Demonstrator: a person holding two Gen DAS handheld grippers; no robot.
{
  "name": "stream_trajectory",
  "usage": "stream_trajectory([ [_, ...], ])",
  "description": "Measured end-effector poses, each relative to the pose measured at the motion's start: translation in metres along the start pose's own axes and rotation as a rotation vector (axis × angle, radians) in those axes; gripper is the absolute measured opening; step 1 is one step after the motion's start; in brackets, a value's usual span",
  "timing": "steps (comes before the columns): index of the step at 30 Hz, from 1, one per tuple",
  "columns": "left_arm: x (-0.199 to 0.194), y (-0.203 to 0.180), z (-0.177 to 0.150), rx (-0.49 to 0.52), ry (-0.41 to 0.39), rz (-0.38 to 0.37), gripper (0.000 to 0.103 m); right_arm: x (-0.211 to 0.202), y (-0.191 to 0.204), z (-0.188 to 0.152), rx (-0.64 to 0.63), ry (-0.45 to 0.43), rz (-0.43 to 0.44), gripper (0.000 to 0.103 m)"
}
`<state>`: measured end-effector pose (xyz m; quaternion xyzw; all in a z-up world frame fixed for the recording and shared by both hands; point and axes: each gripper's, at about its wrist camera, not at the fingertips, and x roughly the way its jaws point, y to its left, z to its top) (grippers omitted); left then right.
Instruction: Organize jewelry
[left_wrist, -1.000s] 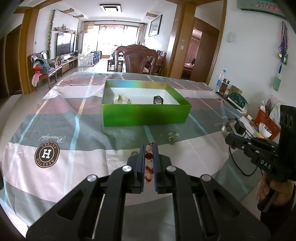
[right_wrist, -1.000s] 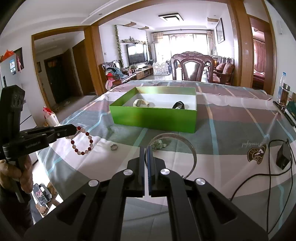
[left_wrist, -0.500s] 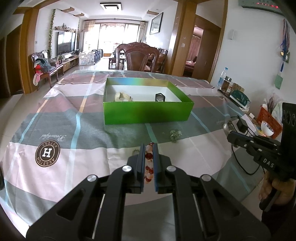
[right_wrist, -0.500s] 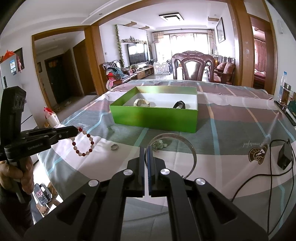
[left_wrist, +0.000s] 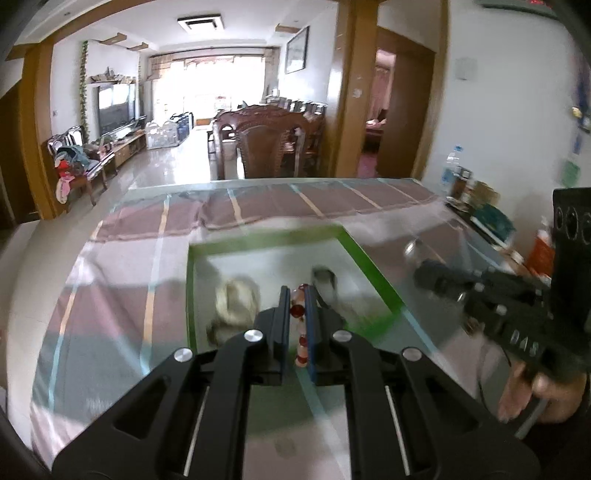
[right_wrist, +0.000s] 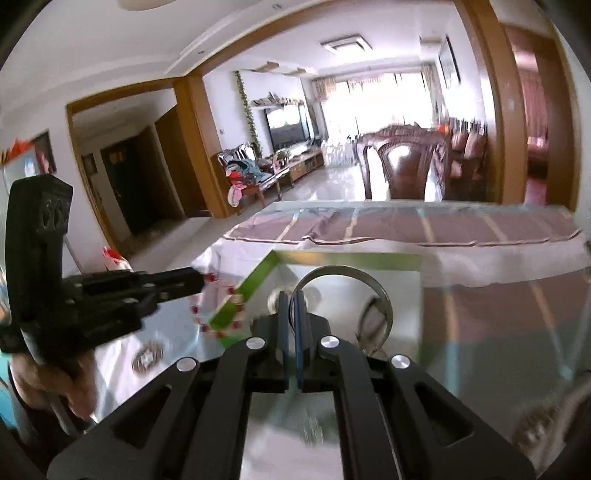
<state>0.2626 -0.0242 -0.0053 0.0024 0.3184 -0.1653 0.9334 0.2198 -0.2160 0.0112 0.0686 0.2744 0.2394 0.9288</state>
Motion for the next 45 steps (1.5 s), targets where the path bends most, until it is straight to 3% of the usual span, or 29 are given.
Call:
stream_trajectory([
  [3,0.047,0.015,0.027,-0.067,0.051,-0.005,0.013,0.060,-0.022,0.019,0.096,0.067,0.042,0.003],
  [5,0.079,0.024,0.039,-0.073,0.071,0.073,0.051,0.089,-0.035,0.024,0.150,0.106,0.038,0.007],
  [6,0.089,0.027,0.040,-0.079,0.070,0.106,0.082,0.094,-0.041,0.025,0.176,0.090,0.023,0.013],
  [7,0.090,0.031,0.039,-0.092,0.051,0.132,0.085,0.094,-0.046,0.026,0.191,0.078,0.011,0.026],
  [8,0.088,0.035,0.036,-0.106,0.043,0.137,0.085,0.089,-0.049,0.023,0.216,0.060,0.020,0.046],
  [11,0.056,0.043,0.016,-0.135,0.006,0.091,0.086,0.044,-0.043,0.012,0.211,-0.034,0.060,0.052],
  [12,0.036,0.044,0.004,-0.137,-0.034,0.111,0.090,0.027,-0.040,0.007,0.200,-0.058,0.058,0.053],
  [15,-0.012,0.042,-0.031,-0.133,-0.122,0.155,0.097,-0.030,-0.030,-0.016,0.165,-0.135,0.034,0.069],
  [18,-0.054,0.031,-0.079,-0.092,-0.165,0.200,0.098,-0.077,-0.008,-0.054,0.061,-0.167,-0.094,0.072],
  [21,-0.076,0.019,-0.128,-0.075,-0.144,0.223,0.098,-0.098,0.011,-0.094,-0.012,-0.134,-0.185,0.072],
  [26,-0.072,0.004,-0.170,-0.033,-0.043,0.255,0.098,-0.099,0.027,-0.138,-0.024,-0.052,-0.213,0.072],
  [36,-0.053,-0.004,-0.186,-0.007,0.035,0.216,0.091,-0.088,0.035,-0.152,-0.029,-0.006,-0.180,0.072],
  [40,-0.036,-0.006,-0.185,-0.006,0.091,0.192,0.077,-0.089,0.033,-0.153,-0.018,-0.006,-0.177,0.072],
  [45,-0.007,-0.003,-0.183,-0.030,0.169,0.155,0.069,-0.080,0.029,-0.153,-0.018,0.013,-0.176,0.072],
])
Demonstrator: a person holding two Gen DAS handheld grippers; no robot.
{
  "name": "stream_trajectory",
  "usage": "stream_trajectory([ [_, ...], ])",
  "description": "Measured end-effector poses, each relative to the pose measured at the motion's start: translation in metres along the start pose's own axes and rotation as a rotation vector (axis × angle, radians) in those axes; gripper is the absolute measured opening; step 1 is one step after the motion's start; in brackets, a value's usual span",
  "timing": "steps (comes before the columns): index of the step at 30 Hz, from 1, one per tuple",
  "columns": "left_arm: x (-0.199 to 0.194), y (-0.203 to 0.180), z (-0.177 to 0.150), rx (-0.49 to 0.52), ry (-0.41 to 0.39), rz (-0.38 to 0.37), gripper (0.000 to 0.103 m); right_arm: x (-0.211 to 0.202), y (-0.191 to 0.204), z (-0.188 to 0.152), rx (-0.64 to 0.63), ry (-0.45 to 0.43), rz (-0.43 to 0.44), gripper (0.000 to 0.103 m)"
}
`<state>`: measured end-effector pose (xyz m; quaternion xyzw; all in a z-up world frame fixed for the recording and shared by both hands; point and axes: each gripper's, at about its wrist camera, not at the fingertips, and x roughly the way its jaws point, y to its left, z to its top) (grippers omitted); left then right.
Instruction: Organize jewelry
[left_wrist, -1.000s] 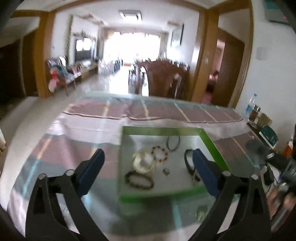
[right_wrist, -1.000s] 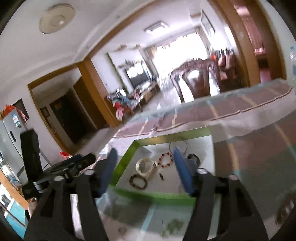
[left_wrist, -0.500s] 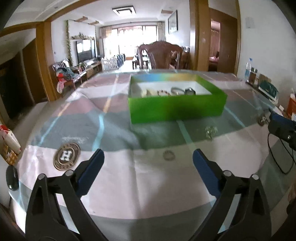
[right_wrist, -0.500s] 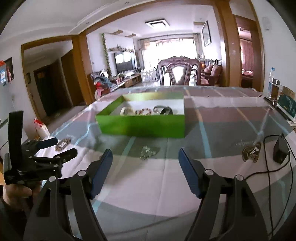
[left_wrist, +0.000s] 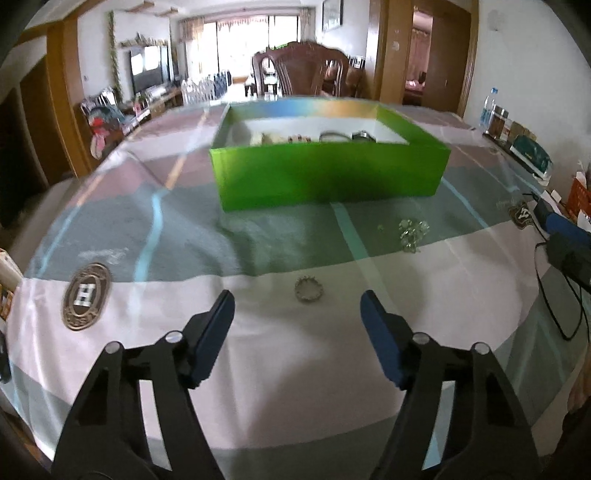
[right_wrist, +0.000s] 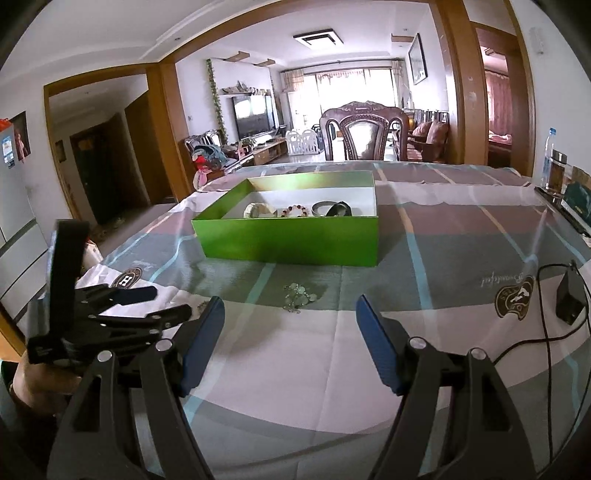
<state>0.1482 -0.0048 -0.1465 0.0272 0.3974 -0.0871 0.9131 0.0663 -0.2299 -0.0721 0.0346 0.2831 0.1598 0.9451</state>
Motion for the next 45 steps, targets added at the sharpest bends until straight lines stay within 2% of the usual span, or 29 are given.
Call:
stream_trajectory([
  [4,0.022,-0.003,0.005,0.010,0.057,-0.006,0.056,0.009,-0.002,0.000,-0.002,0.016,-0.001,0.072],
  [10,0.045,-0.004,0.011,0.012,0.120,-0.010,0.052,0.024,-0.005,0.001,-0.008,0.041,-0.002,0.072],
  [14,0.049,-0.005,0.014,0.013,0.116,-0.003,0.051,0.037,-0.004,0.006,-0.028,0.057,-0.013,0.072],
  [15,0.049,-0.005,0.015,0.014,0.115,0.000,0.047,0.044,-0.003,0.008,-0.034,0.068,-0.020,0.072],
  [16,0.049,-0.005,0.015,0.019,0.110,-0.002,0.033,0.052,-0.004,0.010,-0.038,0.088,-0.030,0.072],
  [17,0.048,-0.005,0.015,0.019,0.105,-0.010,0.023,0.060,-0.003,0.012,-0.043,0.106,-0.037,0.072],
  [18,0.048,-0.004,0.015,0.018,0.105,-0.015,0.021,0.067,-0.003,0.013,-0.049,0.120,-0.041,0.072],
  [25,0.023,0.004,0.010,0.004,0.044,-0.035,0.021,0.122,0.002,0.021,-0.084,0.238,-0.081,0.069],
  [28,-0.003,0.010,0.009,-0.021,-0.004,-0.036,0.021,0.149,0.001,0.019,-0.084,0.310,-0.070,0.057],
  [29,-0.011,0.012,0.008,-0.033,-0.023,-0.038,0.021,0.156,0.001,0.017,-0.084,0.327,-0.063,0.042],
  [30,-0.021,0.014,0.008,-0.043,-0.042,-0.037,0.021,0.160,0.002,0.014,-0.098,0.340,-0.071,0.035],
  [32,-0.033,0.018,0.007,-0.045,-0.061,-0.031,0.021,0.153,0.003,0.020,-0.094,0.319,-0.049,0.011],
  [35,-0.047,0.021,0.006,-0.047,-0.086,-0.022,0.021,0.125,0.010,0.027,-0.090,0.254,-0.025,0.008],
  [41,-0.061,0.020,0.006,-0.046,-0.119,-0.027,0.021,0.044,0.017,0.036,-0.059,0.127,0.040,0.008],
  [45,-0.064,0.014,0.005,-0.035,-0.120,-0.045,0.021,0.008,0.019,0.034,-0.065,0.078,0.036,0.008],
])
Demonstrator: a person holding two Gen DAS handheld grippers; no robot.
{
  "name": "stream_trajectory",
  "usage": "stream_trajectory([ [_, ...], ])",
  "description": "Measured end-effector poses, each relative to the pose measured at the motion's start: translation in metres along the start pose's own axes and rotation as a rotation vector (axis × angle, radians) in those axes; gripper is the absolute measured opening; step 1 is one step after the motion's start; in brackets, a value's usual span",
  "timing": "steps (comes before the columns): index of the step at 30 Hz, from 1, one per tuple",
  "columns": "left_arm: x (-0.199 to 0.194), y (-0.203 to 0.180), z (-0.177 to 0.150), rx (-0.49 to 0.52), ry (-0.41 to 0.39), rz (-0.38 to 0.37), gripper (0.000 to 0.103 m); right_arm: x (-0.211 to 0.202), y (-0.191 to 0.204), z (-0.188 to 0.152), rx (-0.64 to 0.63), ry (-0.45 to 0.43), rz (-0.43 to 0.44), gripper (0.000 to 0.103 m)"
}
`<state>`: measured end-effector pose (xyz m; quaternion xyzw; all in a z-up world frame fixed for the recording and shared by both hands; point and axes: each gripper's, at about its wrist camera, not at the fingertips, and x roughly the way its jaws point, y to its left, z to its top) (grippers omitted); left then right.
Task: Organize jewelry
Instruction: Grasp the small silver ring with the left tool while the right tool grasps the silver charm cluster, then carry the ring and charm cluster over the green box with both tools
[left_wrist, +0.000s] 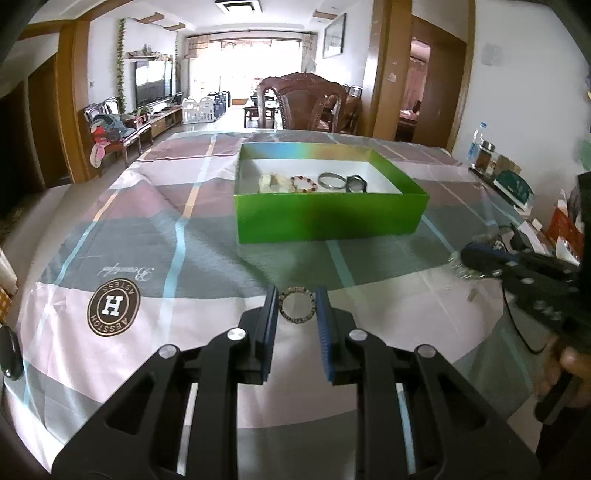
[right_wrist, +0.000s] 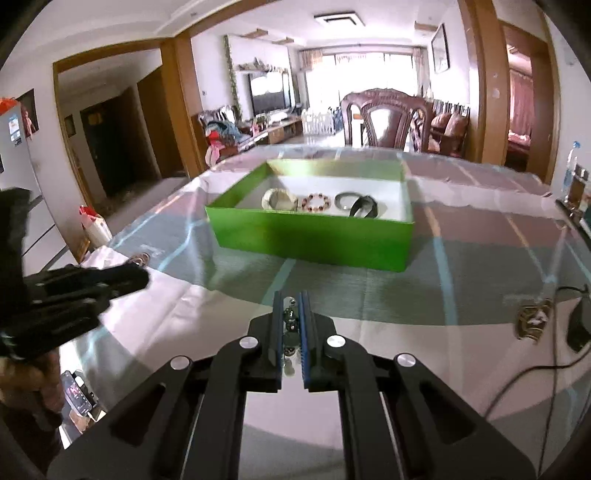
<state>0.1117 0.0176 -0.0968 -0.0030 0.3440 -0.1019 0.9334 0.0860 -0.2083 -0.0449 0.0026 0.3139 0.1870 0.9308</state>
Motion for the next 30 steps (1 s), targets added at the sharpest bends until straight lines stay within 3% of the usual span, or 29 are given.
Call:
stream_trajectory([
  [5,0.000,-0.008,-0.003,0.001,0.006,-0.015,0.021,-0.016,0.000,-0.011,-0.002,-0.020,-0.004,0.008],
  [30,-0.003,-0.011,-0.003,0.012,0.022,-0.013,0.021,-0.011,-0.005,-0.015,0.019,-0.026,0.001,0.008],
])
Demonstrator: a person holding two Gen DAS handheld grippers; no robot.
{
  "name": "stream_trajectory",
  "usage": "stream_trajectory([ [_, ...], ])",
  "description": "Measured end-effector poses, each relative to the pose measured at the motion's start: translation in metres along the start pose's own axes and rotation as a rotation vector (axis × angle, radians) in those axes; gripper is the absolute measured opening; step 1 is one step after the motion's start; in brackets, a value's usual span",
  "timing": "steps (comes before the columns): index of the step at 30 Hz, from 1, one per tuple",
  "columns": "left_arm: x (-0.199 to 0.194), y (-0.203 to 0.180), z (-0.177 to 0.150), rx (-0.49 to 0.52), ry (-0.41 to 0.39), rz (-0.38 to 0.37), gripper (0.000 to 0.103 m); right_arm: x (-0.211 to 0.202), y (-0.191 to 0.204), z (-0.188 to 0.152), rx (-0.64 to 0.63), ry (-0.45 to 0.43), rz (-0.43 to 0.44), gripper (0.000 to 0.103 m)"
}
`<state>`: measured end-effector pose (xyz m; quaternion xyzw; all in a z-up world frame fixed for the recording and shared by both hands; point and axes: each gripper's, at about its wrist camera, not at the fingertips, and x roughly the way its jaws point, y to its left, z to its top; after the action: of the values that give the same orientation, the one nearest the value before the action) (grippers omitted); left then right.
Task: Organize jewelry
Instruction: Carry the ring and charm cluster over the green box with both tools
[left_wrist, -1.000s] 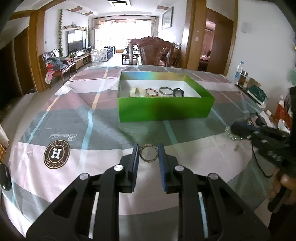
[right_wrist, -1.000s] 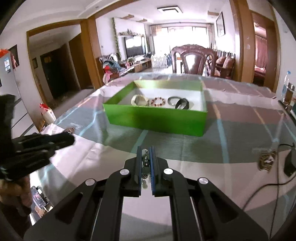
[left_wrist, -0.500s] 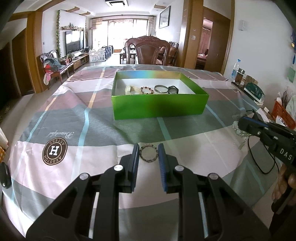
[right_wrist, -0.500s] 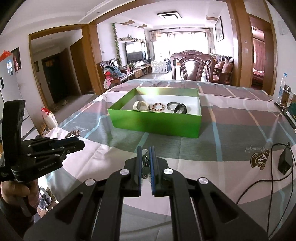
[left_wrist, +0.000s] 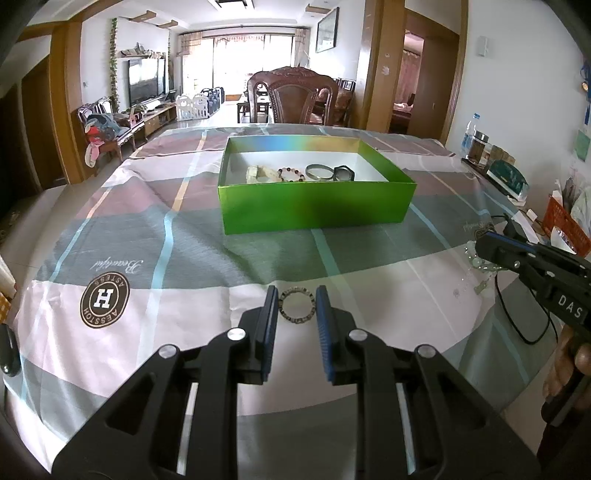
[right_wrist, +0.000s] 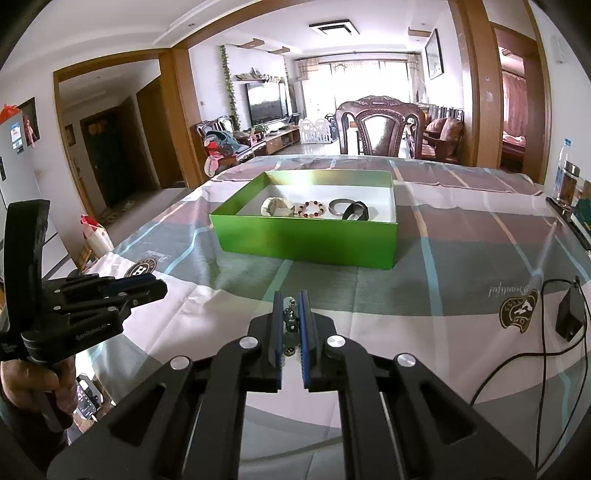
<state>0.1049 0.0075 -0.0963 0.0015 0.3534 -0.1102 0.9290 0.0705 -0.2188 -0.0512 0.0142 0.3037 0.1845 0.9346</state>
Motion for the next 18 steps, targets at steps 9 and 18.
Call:
stream_trajectory([
  [9,0.010,0.005,0.070,0.028,-0.047,-0.011,0.021,0.012,-0.014,0.053,-0.019,-0.064,-0.019,0.008],
  [18,0.069,0.026,0.179,0.009,-0.042,0.024,0.021,0.077,-0.048,0.129,0.006,-0.063,-0.039,0.008],
])
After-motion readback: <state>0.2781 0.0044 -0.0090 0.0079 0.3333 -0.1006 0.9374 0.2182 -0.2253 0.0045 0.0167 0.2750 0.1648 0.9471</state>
